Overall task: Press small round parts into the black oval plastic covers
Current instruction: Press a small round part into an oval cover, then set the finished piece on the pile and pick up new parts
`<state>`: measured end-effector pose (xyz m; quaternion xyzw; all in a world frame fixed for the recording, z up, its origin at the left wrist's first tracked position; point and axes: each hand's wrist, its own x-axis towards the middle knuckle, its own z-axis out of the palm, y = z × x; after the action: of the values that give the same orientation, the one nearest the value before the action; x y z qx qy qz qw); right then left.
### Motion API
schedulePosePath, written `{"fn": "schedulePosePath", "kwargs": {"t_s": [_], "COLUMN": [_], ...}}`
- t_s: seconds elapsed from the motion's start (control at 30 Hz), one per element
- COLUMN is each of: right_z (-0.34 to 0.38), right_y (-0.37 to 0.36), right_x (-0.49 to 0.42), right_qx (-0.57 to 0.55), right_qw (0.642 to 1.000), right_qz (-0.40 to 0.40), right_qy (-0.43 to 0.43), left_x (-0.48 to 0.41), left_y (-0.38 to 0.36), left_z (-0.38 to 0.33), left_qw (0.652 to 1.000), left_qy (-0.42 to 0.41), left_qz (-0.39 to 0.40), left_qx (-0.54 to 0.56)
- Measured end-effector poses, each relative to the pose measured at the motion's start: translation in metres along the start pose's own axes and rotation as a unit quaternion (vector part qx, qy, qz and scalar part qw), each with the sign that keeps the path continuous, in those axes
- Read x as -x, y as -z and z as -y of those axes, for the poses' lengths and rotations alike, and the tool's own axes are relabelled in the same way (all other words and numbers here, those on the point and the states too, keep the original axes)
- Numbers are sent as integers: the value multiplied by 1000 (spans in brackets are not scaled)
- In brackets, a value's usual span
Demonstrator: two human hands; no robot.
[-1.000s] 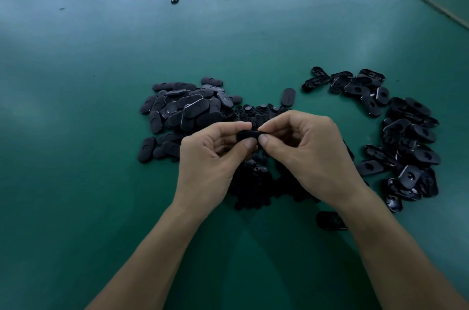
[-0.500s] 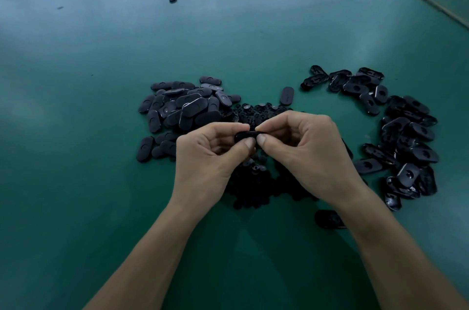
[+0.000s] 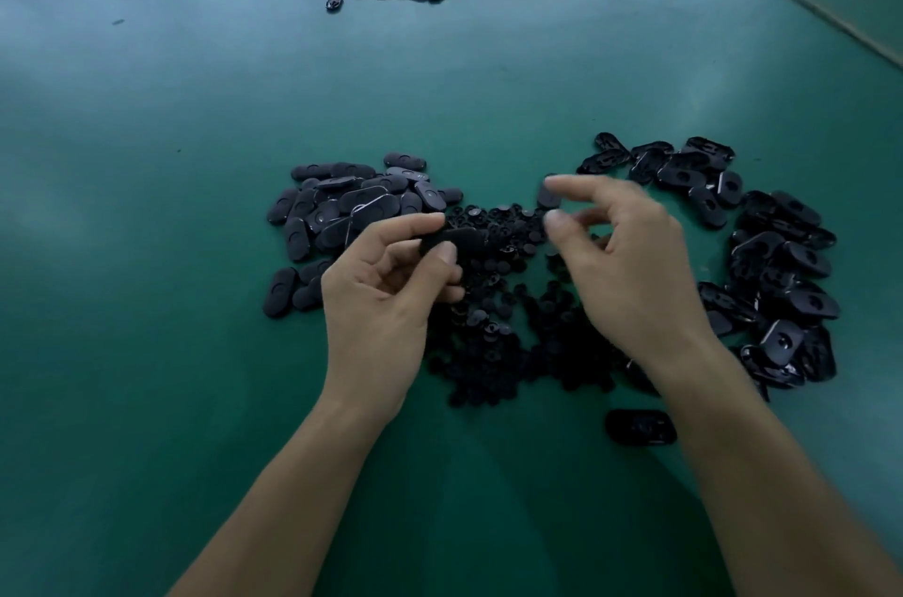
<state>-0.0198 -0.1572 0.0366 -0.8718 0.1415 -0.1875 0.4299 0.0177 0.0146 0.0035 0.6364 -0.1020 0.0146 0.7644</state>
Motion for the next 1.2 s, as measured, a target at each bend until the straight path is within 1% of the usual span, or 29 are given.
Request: {"fn": "schedulePosePath", "kwargs": {"t_s": [0.1,0.2,0.33,0.4,0.63,0.87,1.0,1.07,1.1,1.13,1.2], "right_z": [-7,-12,-24,-31,-37,-34,-29,-21,-16,-11,-1], "right_y": [10,15,19,19,15,17,20,19,18,16,10], "right_x": [-14,-31,-49,-53,-52,-54,-51,-48,-46,-43,-34], "right_qx": [165,266,316,340,379,314,282,214,155,88,-45], "right_qw": [986,961,940,930,923,946,950,963,974,984,995], "right_qz": [-16,4,48,62,-32,-74,-134,-159,-162,-151,-78], "right_qy": [-30,-73,-120,-126,-54,-20,4,23,30,34,35], "left_x": [-2,-3,-5,-6,-10,-8,-5,-5,-4,-3,-1], "left_y": [0,-1,-1,-1,2,3,4,3,3,2,2], "left_z": [0,1,2,4,7,7,6,5,4,3,2], "left_qw": [999,998,995,995,997,998,999,999,999,999,999], "left_qy": [1,8,22,24,23,3,-9,-17,-21,-23,-22], "left_qz": [-27,-51,-82,-86,-76,-68,-44,-23,-12,0,15], "left_qx": [21,41,45,35,14,-16,-30,-35,-38,-39,-32]}}
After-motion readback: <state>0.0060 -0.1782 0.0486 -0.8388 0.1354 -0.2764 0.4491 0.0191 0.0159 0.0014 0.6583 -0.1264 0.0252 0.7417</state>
